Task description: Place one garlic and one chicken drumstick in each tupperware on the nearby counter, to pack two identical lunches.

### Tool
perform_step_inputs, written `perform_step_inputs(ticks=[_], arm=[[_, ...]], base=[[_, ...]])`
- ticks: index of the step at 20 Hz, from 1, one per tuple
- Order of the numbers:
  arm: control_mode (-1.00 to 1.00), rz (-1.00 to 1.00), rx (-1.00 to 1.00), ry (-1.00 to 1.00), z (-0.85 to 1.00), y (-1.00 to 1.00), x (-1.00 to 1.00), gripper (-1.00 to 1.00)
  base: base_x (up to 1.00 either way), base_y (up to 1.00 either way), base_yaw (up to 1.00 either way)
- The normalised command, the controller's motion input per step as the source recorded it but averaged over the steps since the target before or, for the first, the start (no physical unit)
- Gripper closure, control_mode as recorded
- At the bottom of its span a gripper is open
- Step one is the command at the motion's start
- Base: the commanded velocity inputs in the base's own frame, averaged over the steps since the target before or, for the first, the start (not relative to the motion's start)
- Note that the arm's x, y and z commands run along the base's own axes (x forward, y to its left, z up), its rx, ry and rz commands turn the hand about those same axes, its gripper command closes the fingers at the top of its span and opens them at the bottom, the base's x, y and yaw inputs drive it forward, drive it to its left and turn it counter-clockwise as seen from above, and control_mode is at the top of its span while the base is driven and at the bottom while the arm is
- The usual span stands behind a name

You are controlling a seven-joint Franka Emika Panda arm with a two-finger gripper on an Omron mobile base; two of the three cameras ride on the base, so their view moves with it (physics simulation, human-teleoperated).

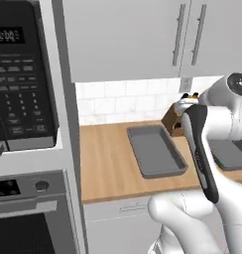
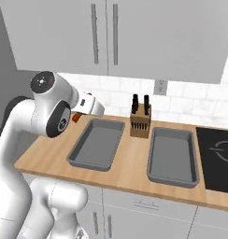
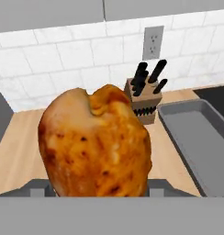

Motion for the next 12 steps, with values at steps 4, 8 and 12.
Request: perform_step_inputs(ticks=[4, 8, 12], arm=[[1.00, 0.00, 0.00, 0.00, 0.00, 0.00, 0.00, 1.00], [-1.00, 0.33, 0.00, 0.22, -0.74, -0.02, 0.26, 1.00], [-1.00, 0.00, 0.00, 0.00, -0.62, -0.18, 0.55, 1.00]], base=[[0.01, 0.00, 0.67], [0.00, 0.00, 0.00], [0.00, 0.00, 0.00]])
